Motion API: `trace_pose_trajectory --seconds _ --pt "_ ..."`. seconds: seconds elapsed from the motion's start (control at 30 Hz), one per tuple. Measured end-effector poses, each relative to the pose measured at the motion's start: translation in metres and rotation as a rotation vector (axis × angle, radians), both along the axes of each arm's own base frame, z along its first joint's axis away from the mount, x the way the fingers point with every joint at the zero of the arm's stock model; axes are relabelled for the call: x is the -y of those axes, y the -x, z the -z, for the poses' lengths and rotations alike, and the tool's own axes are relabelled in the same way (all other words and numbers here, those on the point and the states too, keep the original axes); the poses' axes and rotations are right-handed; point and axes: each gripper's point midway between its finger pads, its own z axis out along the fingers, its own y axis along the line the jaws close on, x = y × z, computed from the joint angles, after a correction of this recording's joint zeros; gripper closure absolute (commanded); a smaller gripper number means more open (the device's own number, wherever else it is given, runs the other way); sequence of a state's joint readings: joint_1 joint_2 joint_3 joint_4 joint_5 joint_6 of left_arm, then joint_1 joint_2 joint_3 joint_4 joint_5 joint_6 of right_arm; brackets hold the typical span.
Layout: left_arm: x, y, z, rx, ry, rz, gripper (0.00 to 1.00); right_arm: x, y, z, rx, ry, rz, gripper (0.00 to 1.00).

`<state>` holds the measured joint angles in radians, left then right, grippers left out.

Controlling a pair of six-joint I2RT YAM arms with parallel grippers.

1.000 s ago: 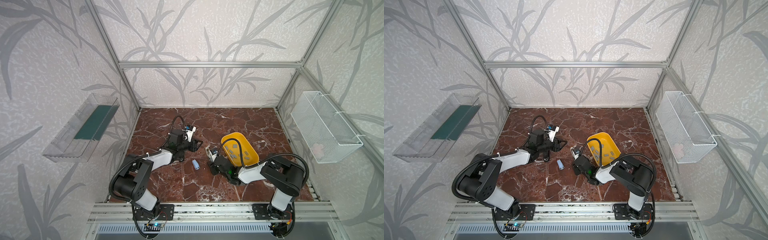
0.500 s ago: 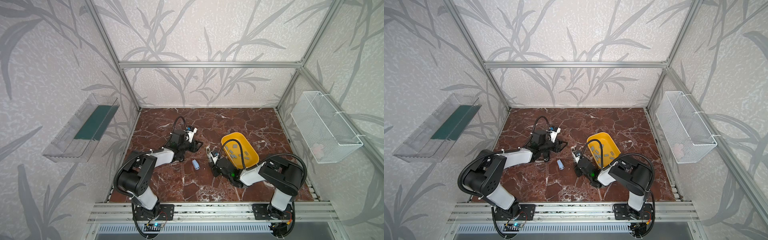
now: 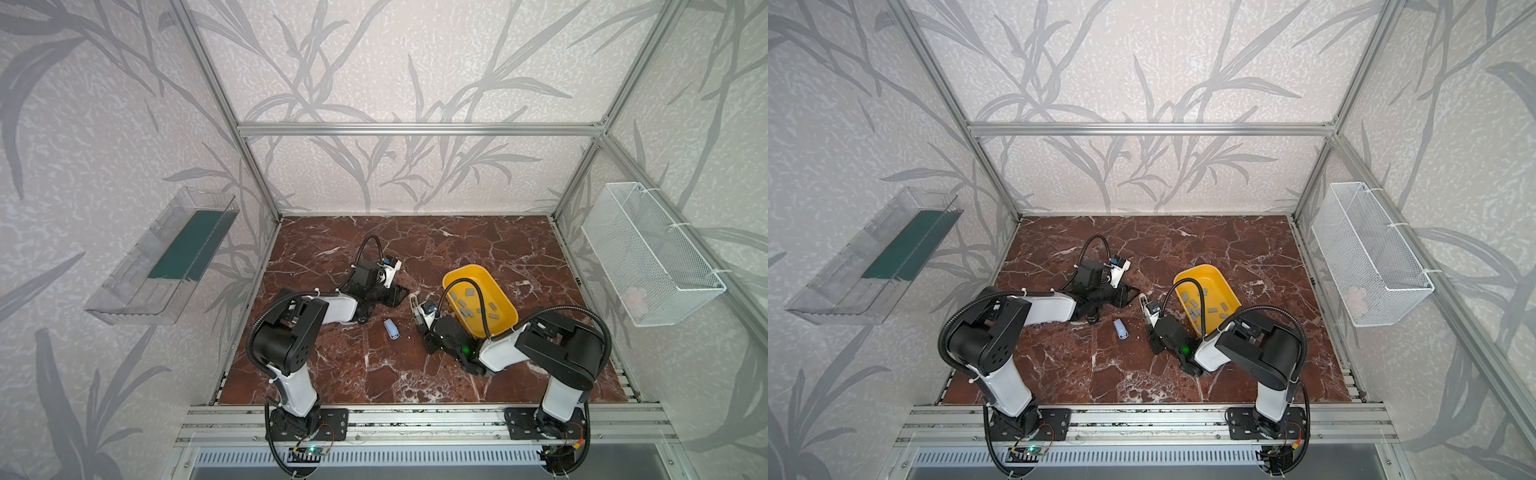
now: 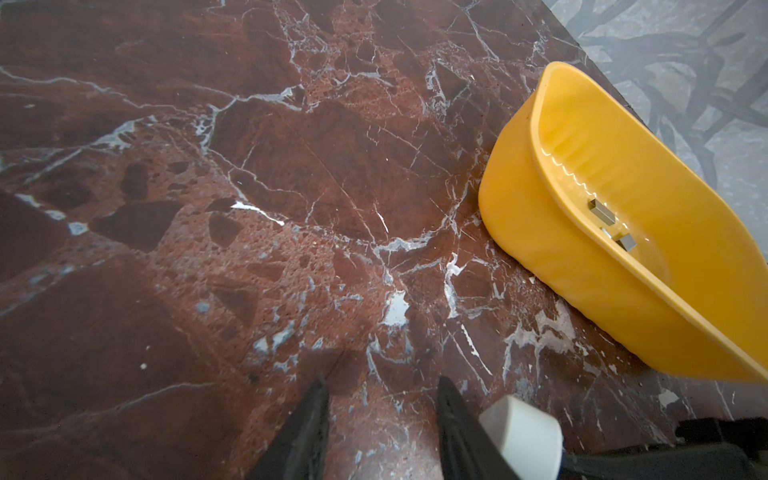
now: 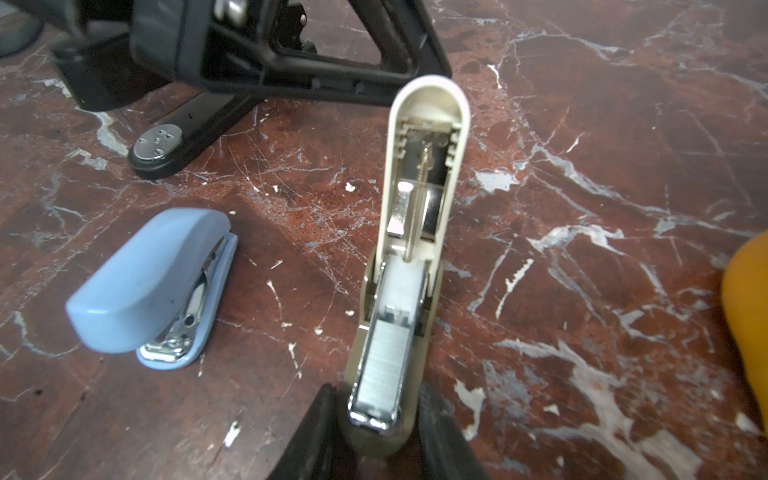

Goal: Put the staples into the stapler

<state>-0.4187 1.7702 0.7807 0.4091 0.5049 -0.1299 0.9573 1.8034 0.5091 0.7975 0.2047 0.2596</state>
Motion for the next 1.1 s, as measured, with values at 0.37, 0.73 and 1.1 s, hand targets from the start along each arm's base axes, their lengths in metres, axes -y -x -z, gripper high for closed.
trace_pose_trajectory --seconds 0.37,0.73,1.1 --pt "0.033 0.046 0.011 0.075 -0.041 0.186 0.6 -0.002 -0.001 -0.001 -0.002 -0.009 -0.001 0.66" --pt "0.035 0.065 0.005 0.18 -0.015 0.201 0.61 0.003 0.01 -0.007 -0.045 -0.017 -0.011 0.49" --pt "0.034 0.062 0.006 0.2 -0.038 0.183 0.62 0.006 0.01 -0.081 -0.001 -0.106 0.002 0.84"
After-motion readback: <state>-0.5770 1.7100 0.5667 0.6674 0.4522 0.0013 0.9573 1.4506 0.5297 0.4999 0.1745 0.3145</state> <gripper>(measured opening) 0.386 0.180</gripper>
